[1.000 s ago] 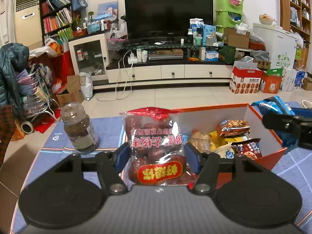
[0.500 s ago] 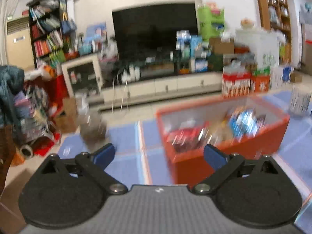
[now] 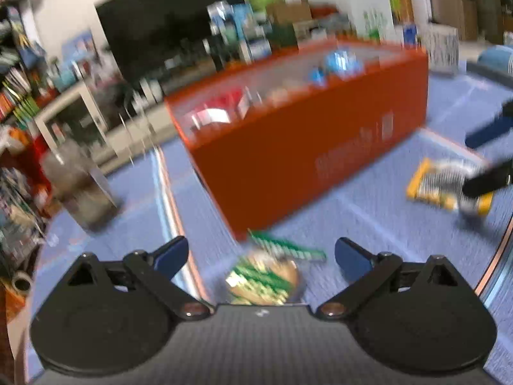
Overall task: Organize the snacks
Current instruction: 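Move both open tools to the green cake and yellow-white packet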
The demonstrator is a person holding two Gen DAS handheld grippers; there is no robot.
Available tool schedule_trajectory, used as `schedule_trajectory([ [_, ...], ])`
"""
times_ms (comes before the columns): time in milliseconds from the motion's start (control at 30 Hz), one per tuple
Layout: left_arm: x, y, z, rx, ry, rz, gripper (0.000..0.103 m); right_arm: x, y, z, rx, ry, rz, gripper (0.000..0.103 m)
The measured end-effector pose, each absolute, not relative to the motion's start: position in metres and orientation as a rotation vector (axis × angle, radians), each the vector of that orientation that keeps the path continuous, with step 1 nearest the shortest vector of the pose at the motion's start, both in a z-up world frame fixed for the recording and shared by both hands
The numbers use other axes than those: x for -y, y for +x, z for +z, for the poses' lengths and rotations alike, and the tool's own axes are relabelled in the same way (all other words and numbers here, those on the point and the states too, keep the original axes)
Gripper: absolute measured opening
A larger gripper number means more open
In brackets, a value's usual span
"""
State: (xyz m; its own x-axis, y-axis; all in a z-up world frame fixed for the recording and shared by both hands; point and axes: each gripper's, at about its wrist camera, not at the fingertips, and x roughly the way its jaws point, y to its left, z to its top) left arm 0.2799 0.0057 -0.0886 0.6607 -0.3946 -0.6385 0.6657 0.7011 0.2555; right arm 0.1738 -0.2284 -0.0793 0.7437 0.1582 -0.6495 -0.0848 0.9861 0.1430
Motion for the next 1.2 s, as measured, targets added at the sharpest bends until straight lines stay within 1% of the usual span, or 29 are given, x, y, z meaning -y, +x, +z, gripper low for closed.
schedule_trajectory([
  [167, 0.000, 0.263, -0.094, -0.635, 0.446, -0.658, 0.098, 0.222, 0.189, -0.088, -0.762, 0.090, 0.107, 0.077],
  [267, 0.006, 0.245, -0.096, -0.638, 0.453, -0.663, 0.098, 0.216, 0.190, -0.094, -0.789, 0.053, 0.106, 0.075],
  [433, 0.005, 0.232, -0.090, -0.668, 0.368, -0.668, 0.098, 0.213, 0.187, -0.094, -0.781, 0.037, 0.091, 0.075],
  [500, 0.003, 0.227, -0.083, -0.647, 0.366, -0.663, 0.098, 0.214, 0.190, -0.095, -0.787, 0.042, 0.088, 0.075],
  [567, -0.001, 0.230, -0.078, -0.583, 0.416, -0.654, 0.098, 0.215, 0.192, -0.097, -0.799, 0.043, 0.088, 0.076],
  [667, -0.007, 0.252, -0.080, -0.531, 0.482, -0.593, 0.098, 0.212, 0.192, -0.098, -0.803, 0.031, 0.097, 0.079],
  [733, -0.011, 0.270, -0.086, -0.560, 0.465, -0.562, 0.098, 0.212, 0.191, -0.098, -0.799, 0.030, 0.110, 0.079],
  [867, -0.012, 0.293, -0.100, -0.657, 0.345, -0.573, 0.098, 0.214, 0.190, -0.100, -0.789, 0.005, 0.104, 0.079],
  [1000, -0.006, 0.281, -0.101, -0.693, 0.310, -0.624, 0.098, 0.215, 0.192, -0.099, -0.795, -0.001, 0.105, 0.078],
  [1133, 0.001, 0.258, -0.100, -0.694, 0.347, -0.643, 0.098, 0.212, 0.191, -0.099, -0.788, -0.022, 0.108, 0.074],
  [1200, 0.004, 0.249, -0.099, -0.706, 0.349, -0.653, 0.098, 0.212, 0.190, -0.099, -0.784, -0.025, 0.109, 0.074],
])
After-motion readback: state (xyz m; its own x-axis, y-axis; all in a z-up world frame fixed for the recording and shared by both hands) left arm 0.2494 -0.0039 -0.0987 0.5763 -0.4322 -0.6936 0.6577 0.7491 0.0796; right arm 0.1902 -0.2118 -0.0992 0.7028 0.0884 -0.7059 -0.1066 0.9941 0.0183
